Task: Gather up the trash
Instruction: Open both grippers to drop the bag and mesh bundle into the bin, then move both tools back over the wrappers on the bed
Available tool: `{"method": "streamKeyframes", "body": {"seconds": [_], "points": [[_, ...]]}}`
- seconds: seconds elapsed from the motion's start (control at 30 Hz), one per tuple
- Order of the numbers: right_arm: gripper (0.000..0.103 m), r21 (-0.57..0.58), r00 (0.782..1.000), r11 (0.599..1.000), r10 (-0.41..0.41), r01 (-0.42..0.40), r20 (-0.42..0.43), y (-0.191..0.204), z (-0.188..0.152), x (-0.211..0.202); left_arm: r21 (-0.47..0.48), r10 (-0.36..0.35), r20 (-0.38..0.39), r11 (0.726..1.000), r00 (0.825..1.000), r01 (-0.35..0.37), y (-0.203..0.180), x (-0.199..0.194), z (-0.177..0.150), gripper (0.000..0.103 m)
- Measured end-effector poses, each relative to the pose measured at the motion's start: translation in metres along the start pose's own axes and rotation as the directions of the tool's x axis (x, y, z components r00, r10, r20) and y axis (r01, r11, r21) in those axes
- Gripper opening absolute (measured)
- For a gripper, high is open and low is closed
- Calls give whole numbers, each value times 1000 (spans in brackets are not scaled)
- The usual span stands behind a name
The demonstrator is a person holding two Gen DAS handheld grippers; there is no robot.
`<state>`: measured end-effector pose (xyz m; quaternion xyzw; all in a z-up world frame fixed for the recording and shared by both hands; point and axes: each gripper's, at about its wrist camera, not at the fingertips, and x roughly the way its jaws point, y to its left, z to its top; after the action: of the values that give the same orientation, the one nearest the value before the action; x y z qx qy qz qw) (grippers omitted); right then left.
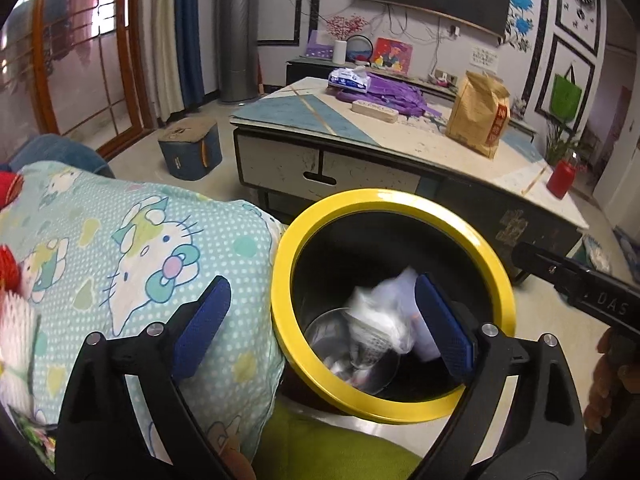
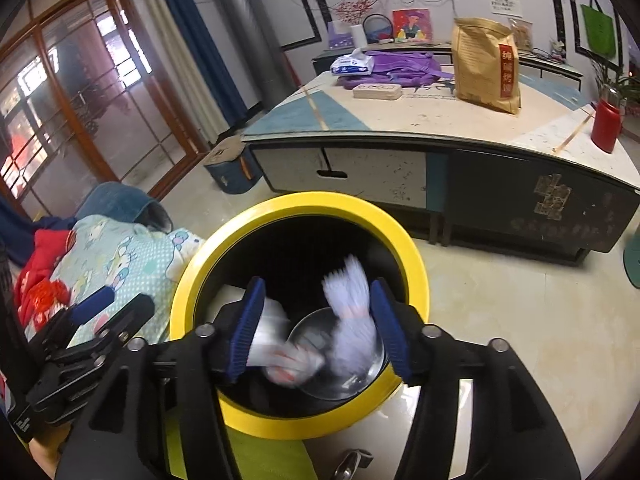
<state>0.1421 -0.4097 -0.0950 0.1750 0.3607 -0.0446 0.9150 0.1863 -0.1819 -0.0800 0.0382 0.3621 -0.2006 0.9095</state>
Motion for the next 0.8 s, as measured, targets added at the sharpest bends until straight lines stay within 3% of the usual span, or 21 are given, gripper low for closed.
{"method": "streamKeyframes", "body": {"seconds": [0.07, 0.57, 0.8], "points": [[59, -7, 1000, 1000, -1, 1, 10, 2, 0, -2, -23, 5, 20, 1000, 1000, -5, 5, -7, 1, 92], [76, -149, 981, 988, 77, -50, 180, 37, 4, -43, -55, 49, 146, 998, 988, -41, 16, -69, 4, 92], [77, -188, 970, 980, 108, -68, 216, 51, 4, -55, -88, 90, 205, 993, 975, -73, 32, -99, 4, 92]]}}
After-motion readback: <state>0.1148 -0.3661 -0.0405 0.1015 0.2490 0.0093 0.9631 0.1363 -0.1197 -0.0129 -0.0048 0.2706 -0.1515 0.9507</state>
